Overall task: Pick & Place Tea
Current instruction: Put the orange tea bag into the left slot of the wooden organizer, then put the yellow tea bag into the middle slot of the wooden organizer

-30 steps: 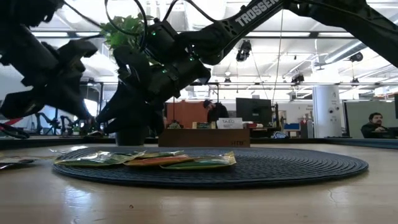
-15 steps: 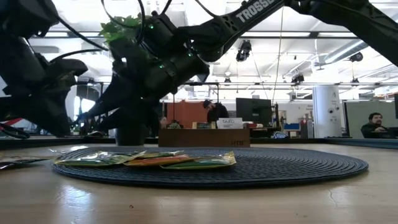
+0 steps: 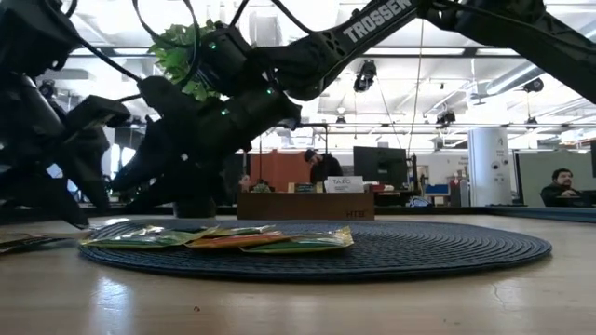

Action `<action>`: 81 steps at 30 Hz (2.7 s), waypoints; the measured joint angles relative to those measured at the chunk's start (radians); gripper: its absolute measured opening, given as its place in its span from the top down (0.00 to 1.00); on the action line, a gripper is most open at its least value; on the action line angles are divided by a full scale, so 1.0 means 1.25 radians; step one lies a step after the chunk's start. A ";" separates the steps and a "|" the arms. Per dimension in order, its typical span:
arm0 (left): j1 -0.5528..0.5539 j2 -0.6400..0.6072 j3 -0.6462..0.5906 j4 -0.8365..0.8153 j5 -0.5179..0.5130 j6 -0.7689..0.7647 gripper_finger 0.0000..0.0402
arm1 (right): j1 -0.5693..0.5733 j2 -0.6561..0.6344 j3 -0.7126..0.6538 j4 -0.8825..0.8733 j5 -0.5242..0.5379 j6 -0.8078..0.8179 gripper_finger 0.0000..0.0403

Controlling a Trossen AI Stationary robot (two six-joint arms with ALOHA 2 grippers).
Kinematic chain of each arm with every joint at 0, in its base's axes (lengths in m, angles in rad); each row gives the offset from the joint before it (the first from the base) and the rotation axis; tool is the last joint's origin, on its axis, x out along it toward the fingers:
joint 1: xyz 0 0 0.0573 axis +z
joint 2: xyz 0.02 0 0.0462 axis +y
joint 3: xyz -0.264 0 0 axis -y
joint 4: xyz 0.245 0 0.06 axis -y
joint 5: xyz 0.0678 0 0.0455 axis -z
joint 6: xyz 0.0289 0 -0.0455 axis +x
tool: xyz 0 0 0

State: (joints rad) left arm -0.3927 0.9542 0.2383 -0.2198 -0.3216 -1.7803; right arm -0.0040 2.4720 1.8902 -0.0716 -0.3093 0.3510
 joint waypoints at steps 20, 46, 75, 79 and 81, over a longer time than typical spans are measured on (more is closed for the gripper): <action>0.000 0.072 -0.044 0.184 0.006 0.012 0.70 | 0.000 0.040 0.016 -0.052 0.018 -0.011 0.54; 0.000 0.084 -0.038 0.159 0.030 0.094 1.00 | 0.000 0.026 0.013 -0.028 0.018 -0.007 0.56; 0.018 0.017 0.319 -0.637 -0.213 0.228 1.00 | -0.124 -0.276 0.008 -0.365 0.115 -0.238 0.56; 0.018 0.002 0.254 -0.618 -0.222 0.063 1.00 | -0.122 -0.255 0.008 -0.343 0.038 -0.176 0.53; 0.020 -0.013 0.235 -0.601 -0.218 0.020 1.00 | -0.116 -0.240 0.008 -0.338 0.014 -0.146 0.51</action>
State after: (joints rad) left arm -0.3683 0.9379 0.5314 -0.9705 -0.5946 -1.7556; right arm -0.1492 2.1715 1.8999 -0.4937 -0.2915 0.1681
